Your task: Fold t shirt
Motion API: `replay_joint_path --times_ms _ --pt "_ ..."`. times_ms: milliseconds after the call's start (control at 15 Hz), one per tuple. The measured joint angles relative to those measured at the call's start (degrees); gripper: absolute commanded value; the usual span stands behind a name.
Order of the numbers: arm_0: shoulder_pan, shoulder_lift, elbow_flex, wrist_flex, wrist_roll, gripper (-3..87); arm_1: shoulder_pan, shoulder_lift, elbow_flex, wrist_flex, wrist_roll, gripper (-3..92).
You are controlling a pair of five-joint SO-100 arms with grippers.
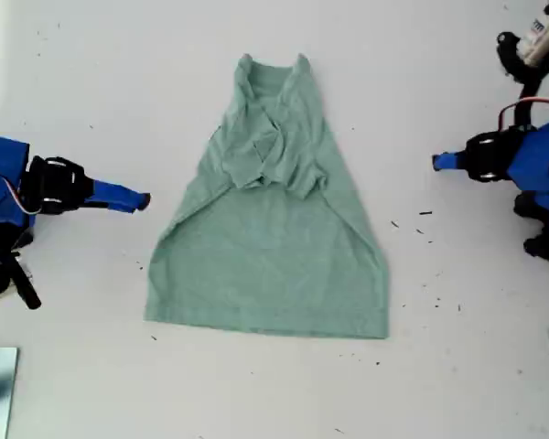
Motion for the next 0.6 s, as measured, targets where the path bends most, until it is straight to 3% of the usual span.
replay_joint_path --times_ms 133,267,333,467,600 --pt "0.00 0.00 0.00 0.00 0.00 11.2 -4.75 0.09 0.00 0.00 4.92 6.2" --pt "0.00 0.00 0.00 0.00 0.00 11.2 -6.59 0.35 0.09 0.00 24.08 6.4" --pt "-0.09 0.00 0.00 0.00 0.00 11.2 -8.70 0.35 0.09 0.00 28.30 4.9" --pt "-0.09 0.00 0.00 0.00 0.00 -0.1 -14.06 0.44 0.09 -0.09 23.64 2.2" --pt "-0.09 0.00 0.00 0.00 0.00 -0.1 -16.79 0.44 -0.18 -0.88 24.70 2.1"
